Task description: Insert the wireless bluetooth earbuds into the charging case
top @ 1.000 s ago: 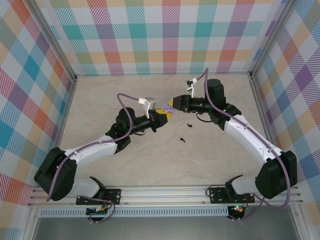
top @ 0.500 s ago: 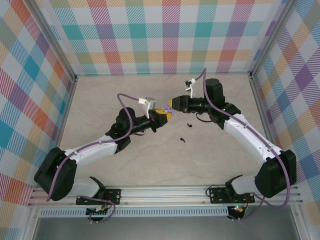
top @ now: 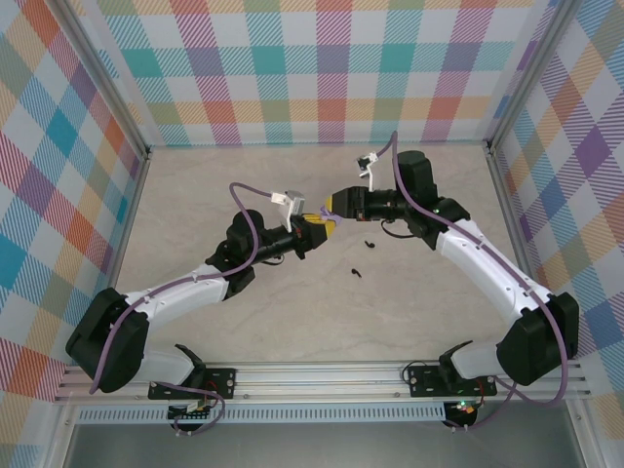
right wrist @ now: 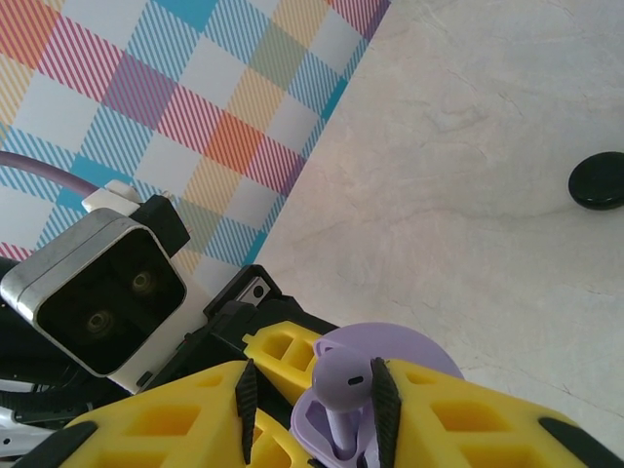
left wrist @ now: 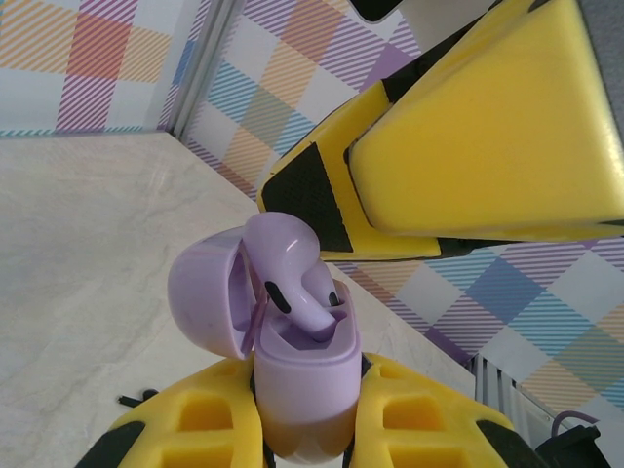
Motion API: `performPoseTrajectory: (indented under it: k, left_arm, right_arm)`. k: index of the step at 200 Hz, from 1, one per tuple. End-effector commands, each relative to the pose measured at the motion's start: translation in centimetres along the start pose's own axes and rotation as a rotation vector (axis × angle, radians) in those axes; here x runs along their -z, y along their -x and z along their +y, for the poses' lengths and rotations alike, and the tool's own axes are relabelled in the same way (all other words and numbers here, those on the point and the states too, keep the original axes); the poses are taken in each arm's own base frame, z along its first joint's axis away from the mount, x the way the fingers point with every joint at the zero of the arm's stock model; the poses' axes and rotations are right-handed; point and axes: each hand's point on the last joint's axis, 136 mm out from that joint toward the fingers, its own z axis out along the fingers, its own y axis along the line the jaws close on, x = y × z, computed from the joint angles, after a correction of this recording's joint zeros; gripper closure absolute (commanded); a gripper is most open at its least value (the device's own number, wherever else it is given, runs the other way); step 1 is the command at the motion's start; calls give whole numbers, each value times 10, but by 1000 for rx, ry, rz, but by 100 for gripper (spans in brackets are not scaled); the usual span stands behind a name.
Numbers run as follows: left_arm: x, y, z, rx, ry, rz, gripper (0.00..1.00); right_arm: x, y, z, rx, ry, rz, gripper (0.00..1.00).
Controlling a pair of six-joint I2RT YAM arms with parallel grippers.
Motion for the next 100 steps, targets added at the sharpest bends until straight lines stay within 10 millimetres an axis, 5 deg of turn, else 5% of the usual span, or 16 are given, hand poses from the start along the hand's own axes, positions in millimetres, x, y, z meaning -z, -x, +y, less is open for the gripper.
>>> performPoseTrajectory:
  k: [1,100]
  left_arm:
    - [4,12,-17,-57,-39,-27,87]
    - [8,9,-12,-137,18,27,87]
  right_arm:
    - [2,1,8,40,-3,7,60]
    - [19,4,23,101,-24,-11,59]
